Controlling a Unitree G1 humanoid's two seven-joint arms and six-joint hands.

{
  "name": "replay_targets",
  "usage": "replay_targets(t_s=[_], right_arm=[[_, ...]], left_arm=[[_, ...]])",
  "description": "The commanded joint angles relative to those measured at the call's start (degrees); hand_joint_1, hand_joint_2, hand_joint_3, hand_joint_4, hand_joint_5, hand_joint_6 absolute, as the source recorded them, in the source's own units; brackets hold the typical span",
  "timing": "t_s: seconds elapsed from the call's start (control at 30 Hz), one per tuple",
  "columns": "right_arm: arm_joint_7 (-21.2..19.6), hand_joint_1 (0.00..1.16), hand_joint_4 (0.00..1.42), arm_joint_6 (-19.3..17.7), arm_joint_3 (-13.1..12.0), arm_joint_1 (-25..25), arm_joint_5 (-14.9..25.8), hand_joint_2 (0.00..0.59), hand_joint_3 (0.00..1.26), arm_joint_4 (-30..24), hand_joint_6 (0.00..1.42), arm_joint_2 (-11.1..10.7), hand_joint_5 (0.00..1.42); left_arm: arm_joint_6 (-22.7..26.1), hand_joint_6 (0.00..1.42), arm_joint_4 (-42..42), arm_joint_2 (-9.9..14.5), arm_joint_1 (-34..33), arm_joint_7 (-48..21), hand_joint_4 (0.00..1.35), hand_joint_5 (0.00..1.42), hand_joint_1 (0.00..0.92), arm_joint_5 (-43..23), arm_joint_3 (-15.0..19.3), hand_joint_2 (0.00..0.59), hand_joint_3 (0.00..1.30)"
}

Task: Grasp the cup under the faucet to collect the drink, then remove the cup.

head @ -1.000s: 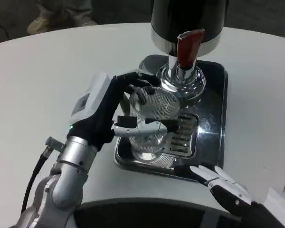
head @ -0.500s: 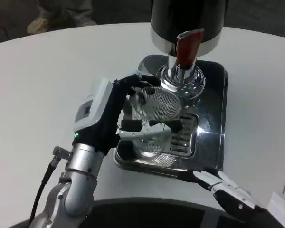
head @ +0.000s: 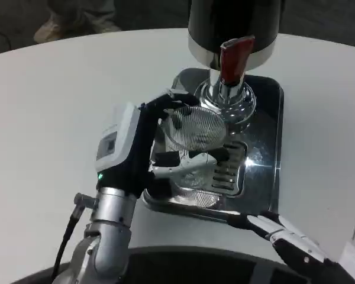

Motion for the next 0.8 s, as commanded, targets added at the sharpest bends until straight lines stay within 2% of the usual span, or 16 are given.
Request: replay_targets(t_s=[0.03, 0.37, 0.8], right_arm=[[-0.7, 0.60, 0.08, -1.3, -0.2, 1.0, 1.0, 0.466, 0.14, -0.3, 0.02, 0.3, 0.00], [-0.8, 0.60, 0.08, -1.0, 0.1, 0.9, 0.8, 0.466, 0.14, -0.2, 0.02, 0.3, 0.00], [-0.7, 0.60, 0.08, -0.2, 0.3, 0.2, 0.7, 0.466, 0.14, -0.1, 0.02, 0.3, 0.01]], left_arm=[[-1.1, 0.93, 2.2, -0.1, -1.3, 2.8, 0.89, 1.07, 0.644, 1.8, -1.3, 0.034, 0.78], [-1.7, 0.93, 6.4, -0.2, -4.9, 5.9, 0.89, 1.07, 0.646, 2.4, -2.4, 0.036, 0.78], [-1.9, 0.93, 9.8, -1.1, -6.3, 4.9, 0.88, 1.07, 0.650, 0.7, -2.6, 0.038, 0.78]])
